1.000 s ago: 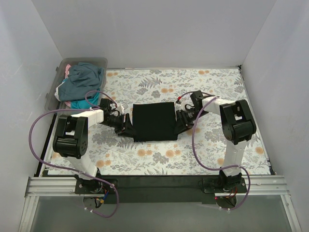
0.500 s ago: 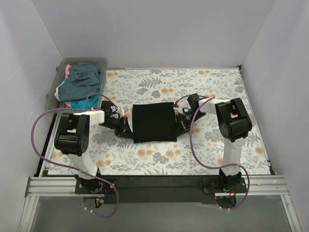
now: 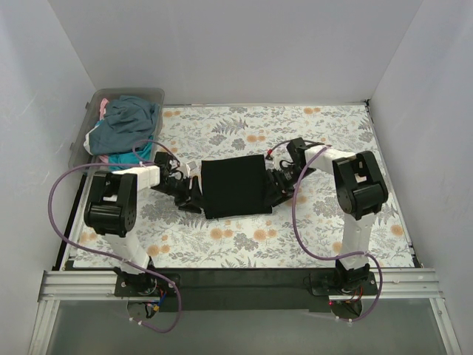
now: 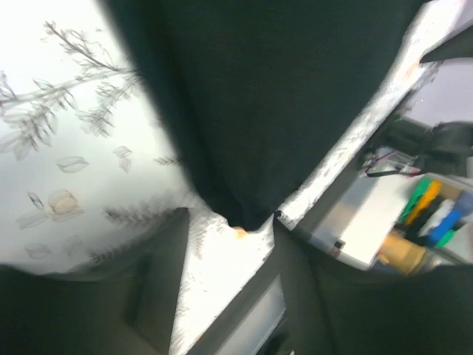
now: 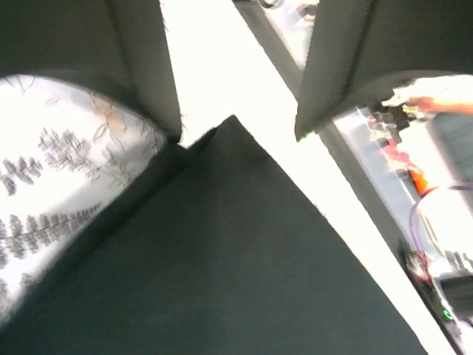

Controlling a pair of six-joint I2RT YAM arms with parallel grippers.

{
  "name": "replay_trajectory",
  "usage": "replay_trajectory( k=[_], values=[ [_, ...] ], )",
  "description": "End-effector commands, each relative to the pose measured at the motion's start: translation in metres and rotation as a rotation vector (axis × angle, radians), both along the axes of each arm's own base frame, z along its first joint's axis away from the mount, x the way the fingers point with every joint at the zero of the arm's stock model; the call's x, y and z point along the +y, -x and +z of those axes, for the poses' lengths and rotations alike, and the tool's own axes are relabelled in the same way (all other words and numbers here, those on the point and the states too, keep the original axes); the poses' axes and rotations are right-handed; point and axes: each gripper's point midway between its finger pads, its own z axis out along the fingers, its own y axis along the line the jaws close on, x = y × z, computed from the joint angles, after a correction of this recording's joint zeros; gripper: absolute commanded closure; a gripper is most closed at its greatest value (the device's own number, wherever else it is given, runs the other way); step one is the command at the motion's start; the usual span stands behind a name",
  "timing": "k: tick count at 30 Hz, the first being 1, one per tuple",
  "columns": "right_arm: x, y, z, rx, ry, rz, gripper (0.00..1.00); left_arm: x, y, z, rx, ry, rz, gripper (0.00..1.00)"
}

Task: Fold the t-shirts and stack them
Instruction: Fold the tshirt

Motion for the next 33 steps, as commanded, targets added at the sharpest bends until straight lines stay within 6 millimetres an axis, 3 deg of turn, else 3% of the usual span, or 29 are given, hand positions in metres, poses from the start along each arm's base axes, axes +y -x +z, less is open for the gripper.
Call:
replay_trajectory(
  k=[1, 2, 3, 4, 6, 8, 11, 12, 14, 15, 19, 25, 29, 33],
  values=[
    [-0.009, -0.020, 0.040, -0.225, 0.001, 0.050, 0.27, -0.003, -0.014, 0.060, -0.229, 0.116, -0.053, 0.47],
    [-0.009, -0.022, 0.050, -0.258, -0.009, 0.049, 0.11, -0.001, -0.020, 0.087, -0.326, 0.142, -0.053, 0.37],
    [-0.008, -0.024, 0.069, -0.319, -0.029, 0.051, 0.03, -0.003, -0.021, 0.099, -0.362, 0.162, -0.058, 0.25],
    [-0.007, -0.025, 0.077, -0.347, -0.040, 0.052, 0.02, -0.008, -0.018, 0.115, -0.386, 0.216, -0.071, 0.11],
    [-0.001, -0.027, 0.100, -0.403, -0.099, 0.050, 0.02, -0.014, -0.014, 0.135, -0.427, 0.291, -0.082, 0.09],
    [0.012, -0.022, 0.116, -0.370, -0.192, 0.033, 0.02, -0.024, -0.006, 0.148, -0.361, 0.385, -0.064, 0.09],
    [0.031, -0.019, 0.132, -0.262, -0.340, -0.014, 0.02, -0.041, -0.001, 0.149, -0.284, 0.463, -0.035, 0.07],
    [0.037, -0.019, 0.124, -0.218, -0.376, -0.037, 0.02, -0.047, -0.007, 0.153, -0.338, 0.489, -0.045, 0.07],
    [0.044, -0.010, 0.124, -0.028, -0.443, -0.108, 0.02, -0.060, 0.004, 0.150, -0.244, 0.525, -0.006, 0.07],
    [0.048, -0.013, 0.112, -0.036, -0.479, -0.114, 0.02, -0.066, -0.004, 0.155, -0.324, 0.542, -0.004, 0.07],
    [0.059, -0.013, 0.105, 0.058, -0.519, -0.143, 0.02, -0.097, 0.009, 0.140, -0.222, 0.559, -0.013, 0.06],
    [0.067, 0.002, 0.094, 0.111, -0.483, -0.144, 0.02, -0.098, -0.005, 0.087, -0.082, 0.402, 0.162, 0.05],
    [0.059, 0.018, 0.042, 0.183, -0.384, -0.188, 0.02, -0.092, 0.011, 0.026, 0.115, 0.305, 0.202, 0.05],
    [0.051, 0.021, 0.009, 0.216, -0.301, -0.236, 0.02, -0.088, 0.014, -0.005, 0.151, 0.243, 0.216, 0.04]
  ],
)
